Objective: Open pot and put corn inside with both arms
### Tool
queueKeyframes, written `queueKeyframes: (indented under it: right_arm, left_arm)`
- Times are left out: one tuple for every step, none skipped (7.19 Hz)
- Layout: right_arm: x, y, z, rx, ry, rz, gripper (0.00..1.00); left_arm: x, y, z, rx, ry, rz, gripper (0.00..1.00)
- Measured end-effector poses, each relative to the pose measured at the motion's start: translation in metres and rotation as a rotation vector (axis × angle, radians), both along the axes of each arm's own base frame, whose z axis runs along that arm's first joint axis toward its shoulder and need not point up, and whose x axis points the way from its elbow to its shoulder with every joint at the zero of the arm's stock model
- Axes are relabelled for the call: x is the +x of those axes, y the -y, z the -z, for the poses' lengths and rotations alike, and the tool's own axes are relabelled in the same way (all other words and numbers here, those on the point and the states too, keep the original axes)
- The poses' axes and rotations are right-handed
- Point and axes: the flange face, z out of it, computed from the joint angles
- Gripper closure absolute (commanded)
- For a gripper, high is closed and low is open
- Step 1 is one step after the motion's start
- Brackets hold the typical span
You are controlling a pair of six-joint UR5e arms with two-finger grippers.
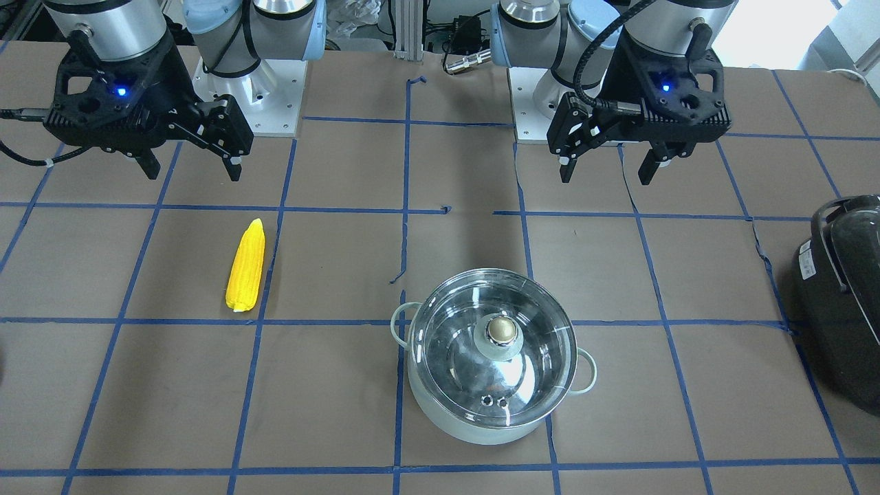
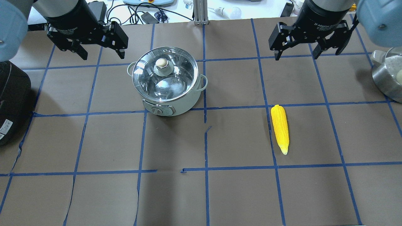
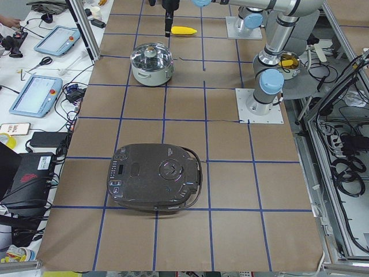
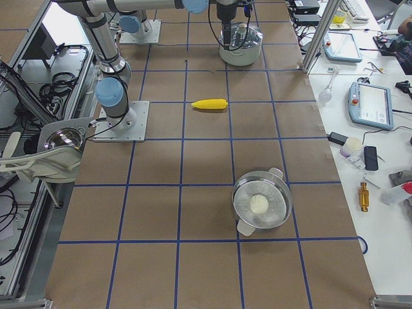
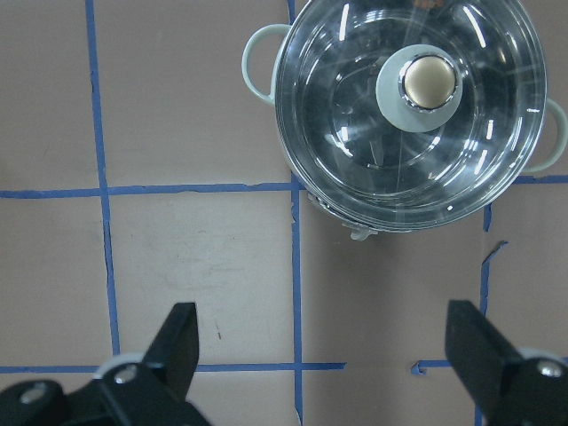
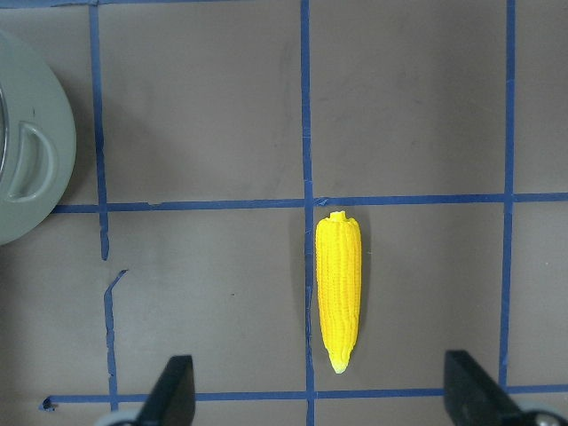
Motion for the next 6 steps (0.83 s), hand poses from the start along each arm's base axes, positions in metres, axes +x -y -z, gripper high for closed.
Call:
queueKeyframes:
  right_arm:
    - [-0.0003,-0.0007,-0.002,-0.005,0.0,0.001,0.0]
    - [-0.0003,-0.002,-0.0043,-0.009,0.0,0.003,0.0]
    - [0.0,-0.0035,-0.0062,-0.013,0.0,0.003,0.0]
    - [0.0001,-0.0055,-0.0088,-0.019,0.0,0.002,0.0]
    - [0.0,-0.0073,-0.0106,-0.022,-0.001,0.005,0.0]
    - [-0.0002,-0.008,-0.0112,-0.023,-0.004,0.006,0.0]
  left_arm:
    - [0.0,0.0,0.0,0.0,0.0,0.0,0.0]
    - [0.0,0.0,0.0,0.0,0.0,-0.001,0.0]
    - [0.0,0.0,0.0,0.0,0.0,-0.001,0.0]
    - [0.0,0.0,0.0,0.0,0.0,-0.001,0.0]
    - [0.0,0.0,-0.0001,0.0,0.0,0.0,0.0]
    - [-0.0001,0.0001,-0.0004,-0.001,-0.002,0.0,0.0]
